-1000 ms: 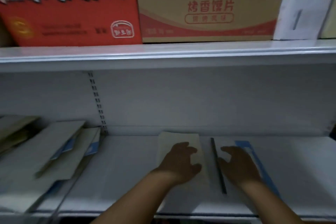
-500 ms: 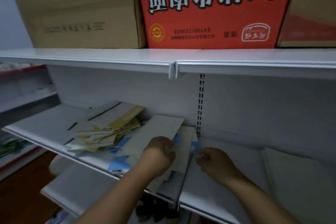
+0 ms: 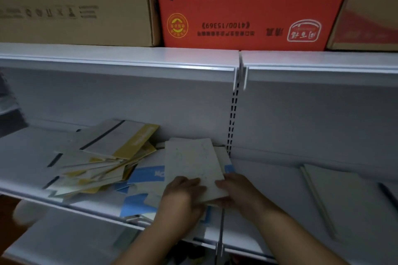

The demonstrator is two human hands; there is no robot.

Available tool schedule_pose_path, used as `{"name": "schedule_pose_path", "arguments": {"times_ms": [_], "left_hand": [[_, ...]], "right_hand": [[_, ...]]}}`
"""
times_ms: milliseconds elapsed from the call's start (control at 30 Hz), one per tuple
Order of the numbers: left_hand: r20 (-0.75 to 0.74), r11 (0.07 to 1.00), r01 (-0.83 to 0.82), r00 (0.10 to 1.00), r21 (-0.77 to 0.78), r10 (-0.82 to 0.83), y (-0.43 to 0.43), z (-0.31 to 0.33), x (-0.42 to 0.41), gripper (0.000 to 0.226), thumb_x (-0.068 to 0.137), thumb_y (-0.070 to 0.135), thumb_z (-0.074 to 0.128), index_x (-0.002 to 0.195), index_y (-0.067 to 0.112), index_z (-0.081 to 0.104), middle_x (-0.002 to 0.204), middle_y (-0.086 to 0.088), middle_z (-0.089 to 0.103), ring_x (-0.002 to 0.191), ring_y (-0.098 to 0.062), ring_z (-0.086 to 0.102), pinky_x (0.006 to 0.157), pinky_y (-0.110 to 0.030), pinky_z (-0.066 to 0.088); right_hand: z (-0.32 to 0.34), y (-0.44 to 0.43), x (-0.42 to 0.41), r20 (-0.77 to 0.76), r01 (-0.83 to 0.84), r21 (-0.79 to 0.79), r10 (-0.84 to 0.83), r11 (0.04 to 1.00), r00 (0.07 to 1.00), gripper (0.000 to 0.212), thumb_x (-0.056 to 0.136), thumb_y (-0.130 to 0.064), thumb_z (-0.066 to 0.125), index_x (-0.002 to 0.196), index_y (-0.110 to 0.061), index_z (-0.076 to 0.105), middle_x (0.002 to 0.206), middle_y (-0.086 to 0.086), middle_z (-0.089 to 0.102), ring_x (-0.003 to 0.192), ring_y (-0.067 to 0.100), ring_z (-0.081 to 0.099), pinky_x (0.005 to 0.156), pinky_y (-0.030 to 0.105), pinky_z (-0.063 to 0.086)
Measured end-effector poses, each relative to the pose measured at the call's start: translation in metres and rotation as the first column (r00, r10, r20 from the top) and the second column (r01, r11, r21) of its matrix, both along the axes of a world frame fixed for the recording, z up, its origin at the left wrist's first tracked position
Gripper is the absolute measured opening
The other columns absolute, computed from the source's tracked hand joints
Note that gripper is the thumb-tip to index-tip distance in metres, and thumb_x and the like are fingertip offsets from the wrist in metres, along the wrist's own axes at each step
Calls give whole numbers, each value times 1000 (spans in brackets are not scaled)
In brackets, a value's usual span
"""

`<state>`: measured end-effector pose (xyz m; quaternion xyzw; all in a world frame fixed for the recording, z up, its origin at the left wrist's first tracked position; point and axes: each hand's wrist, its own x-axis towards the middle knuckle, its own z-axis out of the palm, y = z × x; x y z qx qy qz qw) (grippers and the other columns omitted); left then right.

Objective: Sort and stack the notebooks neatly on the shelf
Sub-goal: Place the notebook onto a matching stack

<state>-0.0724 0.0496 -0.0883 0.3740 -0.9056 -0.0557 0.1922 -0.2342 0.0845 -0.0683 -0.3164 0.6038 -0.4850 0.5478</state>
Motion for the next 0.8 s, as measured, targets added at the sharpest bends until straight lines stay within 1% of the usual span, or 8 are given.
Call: {"name": "schedule_pose_path", "arguments": {"times_ms": [167, 233, 300, 433, 533, 600, 667, 800], "left_hand": [[-295, 978, -29, 951, 206, 90, 2, 12, -3, 72, 64, 65, 36, 113, 20, 67, 121, 5, 61, 116, -16, 52, 93, -10, 32], [-419, 967, -99, 888, 233, 192, -5, 21, -7, 53, 72, 53, 56, 110, 17, 67, 124, 5, 56, 118, -21, 52, 97, -13, 32], [-423, 947, -150, 867, 284, 264, -12, 35, -15, 45, 78, 30, 71, 120, 22, 59, 138, 6, 43, 128, -21, 42, 105, -23, 31], [-222, 954, -108, 959, 279, 174, -14, 67, -48, 74, 78, 38, 71, 140, 35, 31, 154, 13, 14, 144, -12, 9, 116, -33, 16], [-166, 906, 50, 986, 421, 22, -3, 79, -86, 71, 75, 38, 73, 134, 43, 34, 133, 19, 43, 124, -3, 43, 109, -26, 34], [-184, 857, 140, 981, 497, -53, 7, 78, -112, 41, 75, 32, 75, 107, 45, 53, 100, 15, 63, 86, 7, 61, 86, -13, 49], [-210, 869, 173, 974, 464, -82, 16, 71, -136, 23, 75, 25, 76, 83, 41, 61, 76, 10, 65, 70, 4, 62, 63, -1, 44], [-457, 808, 165, 879, 566, 140, 22, 52, -172, 28, 71, 17, 80, 89, 31, 63, 94, 3, 65, 78, -12, 62, 61, -17, 49]], "right_hand": [[9, 13, -27, -152, 60, -97, -75, 993, 985, 27, 91, -2, 50, 109, -19, 60, 94, 2, 65, 77, 16, 62, 60, 27, 54], [19, 22, -52, -240, 38, -123, -67, 992, 968, 28, 91, -5, 51, 109, -21, 63, 91, 4, 66, 74, 16, 61, 58, 23, 48], [30, 34, -80, -304, -34, -132, -8, 991, 953, 27, 90, -4, 52, 101, -24, 67, 79, 1, 68, 68, 14, 61, 56, 20, 45], [43, 67, -132, -389, -170, -99, 119, 980, 914, 31, 86, -3, 59, 86, -31, 74, 79, -4, 74, 74, 18, 67, 67, 30, 48], [44, 93, -162, -438, -215, -85, 157, 973, 885, 29, 81, -5, 65, 85, -31, 77, 93, 1, 75, 95, 32, 66, 82, 48, 46], [44, 110, -180, -447, -216, -67, 164, 974, 879, 29, 83, -5, 64, 85, -32, 76, 93, -2, 75, 97, 32, 66, 82, 50, 47], [43, 125, -200, -442, -207, -50, 164, 977, 882, 27, 85, -8, 63, 91, -33, 74, 93, -6, 75, 94, 26, 68, 78, 47, 50], [38, 154, -239, -384, -53, -67, 23, 996, 923, 25, 89, -8, 57, 108, -21, 68, 91, -1, 72, 76, 12, 67, 62, 24, 51]]}}
